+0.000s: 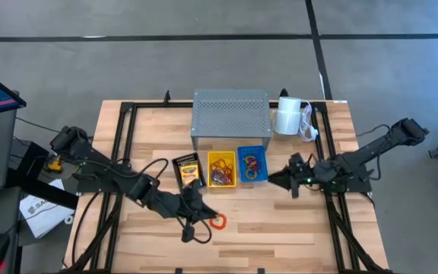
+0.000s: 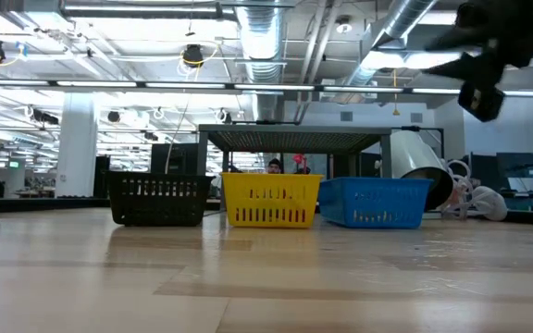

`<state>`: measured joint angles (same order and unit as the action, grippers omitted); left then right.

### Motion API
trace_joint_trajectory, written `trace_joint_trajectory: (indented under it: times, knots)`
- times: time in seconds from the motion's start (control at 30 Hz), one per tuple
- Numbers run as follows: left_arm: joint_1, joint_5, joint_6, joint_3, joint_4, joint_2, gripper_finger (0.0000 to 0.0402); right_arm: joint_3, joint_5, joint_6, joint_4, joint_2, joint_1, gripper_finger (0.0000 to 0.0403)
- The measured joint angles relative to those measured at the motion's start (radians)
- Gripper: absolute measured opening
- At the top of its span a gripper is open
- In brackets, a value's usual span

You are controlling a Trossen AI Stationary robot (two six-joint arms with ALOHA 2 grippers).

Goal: Pick & Place Office Desk Supplies
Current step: Put the orange spring keychain into the blue basket

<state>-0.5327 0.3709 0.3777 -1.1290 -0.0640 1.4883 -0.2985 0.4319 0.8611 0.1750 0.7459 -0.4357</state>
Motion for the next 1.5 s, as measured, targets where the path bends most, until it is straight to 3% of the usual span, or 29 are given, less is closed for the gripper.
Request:
trace_joint_trajectory:
  times: [0.1, 0.53, 0.7, 0.9, 1.0, 1.17, 1.3, 1.5]
  knots:
    - [0.023, 0.004, -0.004, 0.000, 0.005, -0.001, 0.0005, -0.001, 0.048, 0.031, 0.086, 0.000, 0.022, 0.0106]
    - [0.111, -0.004, -0.044, 0.000, -0.022, 0.000, 0.0005, -0.001, 0.036, 0.028, 0.344, 0.027, 0.020, 0.0106]
    - [0.145, -0.013, -0.045, 0.000, -0.017, 0.000, 0.0005, -0.016, -0.042, 0.053, 0.461, 0.117, 0.004, 0.0106]
    - [0.196, -0.048, -0.049, 0.000, 0.004, 0.000, 0.0005, -0.183, 0.134, -0.012, 0.446, 0.342, -0.062, 0.0098]
    - [0.213, -0.047, -0.085, 0.000, -0.002, -0.005, 0.0005, -0.289, 0.172, -0.059, 0.369, 0.452, -0.075, 0.0087]
    - [0.239, -0.038, -0.201, -0.001, -0.062, -0.009, 0.0005, -0.431, 0.150, -0.087, 0.220, 0.558, -0.065, 0.0073]
    - [0.248, -0.038, -0.221, 0.000, -0.102, -0.009, 0.0005, -0.479, 0.124, -0.151, 0.204, 0.592, -0.052, 0.0074]
    - [0.247, -0.038, -0.287, 0.000, -0.094, -0.012, 0.0005, -0.492, 0.060, -0.147, 0.207, 0.634, -0.014, 0.0106]
